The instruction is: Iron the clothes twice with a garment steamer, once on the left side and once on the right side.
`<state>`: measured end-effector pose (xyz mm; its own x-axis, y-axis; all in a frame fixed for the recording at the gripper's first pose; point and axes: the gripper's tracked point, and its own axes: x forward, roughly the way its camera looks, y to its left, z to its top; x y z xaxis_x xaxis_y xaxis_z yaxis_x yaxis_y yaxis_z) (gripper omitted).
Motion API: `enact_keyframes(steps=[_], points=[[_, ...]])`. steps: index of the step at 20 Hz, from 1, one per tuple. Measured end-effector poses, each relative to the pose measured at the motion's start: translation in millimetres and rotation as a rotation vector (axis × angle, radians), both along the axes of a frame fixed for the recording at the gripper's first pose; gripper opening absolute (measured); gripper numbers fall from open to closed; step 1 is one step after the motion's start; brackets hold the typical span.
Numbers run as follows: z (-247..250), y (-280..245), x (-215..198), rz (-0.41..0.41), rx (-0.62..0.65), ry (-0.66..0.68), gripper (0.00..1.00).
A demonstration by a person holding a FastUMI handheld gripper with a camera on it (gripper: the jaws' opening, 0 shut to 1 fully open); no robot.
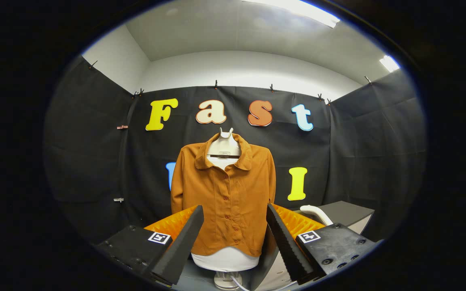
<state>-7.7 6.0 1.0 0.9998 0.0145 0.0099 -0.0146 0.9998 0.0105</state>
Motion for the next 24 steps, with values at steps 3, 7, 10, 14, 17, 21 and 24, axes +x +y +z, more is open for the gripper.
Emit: enact_keyframes(steps=[3,7,10,14,17,21,24], points=[[-0.6,2.9,1.0,-0.006,-0.002,-0.002,0.98],[-0.4,5.5,3.7,-0.03,-0.008,-0.004,0.98],[-3.0,5.2,5.8,-0.063,-0.013,0.003,0.98],[-9.7,-3.4,6.6,-0.126,-0.017,0.015,0.98],[-17.0,-16.2,10.4,-0.179,-0.019,0.033,0.98],[-20.9,-46.8,24.5,-0.238,-0.024,0.041,0.98],[-27.6,-75.5,46.6,-0.259,-0.022,0.043,0.98]])
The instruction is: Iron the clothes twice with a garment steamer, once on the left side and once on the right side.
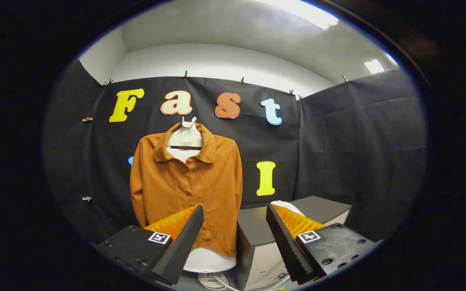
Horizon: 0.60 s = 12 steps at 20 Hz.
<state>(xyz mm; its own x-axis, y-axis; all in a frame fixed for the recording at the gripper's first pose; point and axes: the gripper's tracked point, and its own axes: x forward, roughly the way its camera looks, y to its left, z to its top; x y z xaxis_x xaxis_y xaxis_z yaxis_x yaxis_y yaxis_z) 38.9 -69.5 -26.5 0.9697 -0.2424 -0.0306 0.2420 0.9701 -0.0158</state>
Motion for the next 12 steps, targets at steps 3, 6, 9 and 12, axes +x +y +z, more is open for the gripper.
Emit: enact_keyframes(steps=[3,6,9,12], points=[[-8.2,-40.5,30.5,-0.008,0.006,0.003,0.98],[-17.6,-85.8,66.7,-0.009,0.017,0.024,0.98],[-28.4,-127.0,102.0,0.002,0.021,0.044,0.98],[-41.2,-166.1,132.4,0.002,0.025,0.075,0.98]])
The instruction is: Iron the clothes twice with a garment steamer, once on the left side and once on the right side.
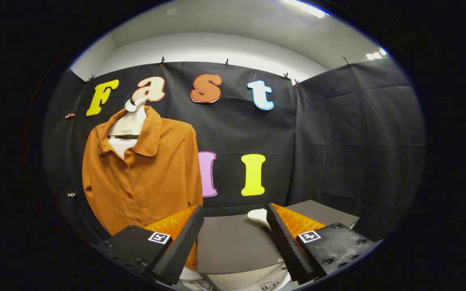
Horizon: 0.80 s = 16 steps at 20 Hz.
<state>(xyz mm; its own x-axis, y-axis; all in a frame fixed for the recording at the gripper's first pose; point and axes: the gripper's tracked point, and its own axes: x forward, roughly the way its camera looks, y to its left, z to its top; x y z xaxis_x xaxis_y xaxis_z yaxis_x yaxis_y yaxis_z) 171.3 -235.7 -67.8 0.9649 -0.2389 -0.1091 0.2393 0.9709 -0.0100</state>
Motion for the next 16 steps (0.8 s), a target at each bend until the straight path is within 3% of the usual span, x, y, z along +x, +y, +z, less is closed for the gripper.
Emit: enact_keyframes(steps=[9,16], points=[[-67.0,-90.7,67.7,-0.005,0.077,0.159,0.98],[-124.3,-120.8,90.7,0.005,0.159,0.341,0.99]])
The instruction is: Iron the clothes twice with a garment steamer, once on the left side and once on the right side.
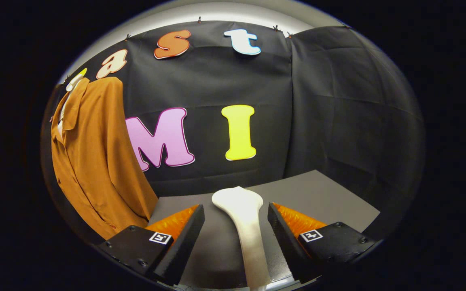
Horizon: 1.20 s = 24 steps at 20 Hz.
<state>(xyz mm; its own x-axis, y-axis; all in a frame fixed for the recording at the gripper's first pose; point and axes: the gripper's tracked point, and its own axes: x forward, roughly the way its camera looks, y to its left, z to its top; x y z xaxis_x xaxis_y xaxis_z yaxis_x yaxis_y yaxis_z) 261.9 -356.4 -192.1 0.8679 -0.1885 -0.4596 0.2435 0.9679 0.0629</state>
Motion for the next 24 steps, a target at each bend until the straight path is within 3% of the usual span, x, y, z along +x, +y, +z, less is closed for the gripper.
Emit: enact_keyframes(steps=[12,15,18,20,24], points=[[-86.9,-21.8,4.6,-0.014,0.058,0.306,0.96],[-97.1,-22.3,0.8,-0.008,0.077,0.351,0.82],[-99.5,-19.6,3.0,0.004,0.091,0.355,0.52],[-97.9,-20.0,2.3,0.011,0.108,0.345,0.46],[-93.6,-22.0,2.4,0.005,0.142,0.319,0.46]])
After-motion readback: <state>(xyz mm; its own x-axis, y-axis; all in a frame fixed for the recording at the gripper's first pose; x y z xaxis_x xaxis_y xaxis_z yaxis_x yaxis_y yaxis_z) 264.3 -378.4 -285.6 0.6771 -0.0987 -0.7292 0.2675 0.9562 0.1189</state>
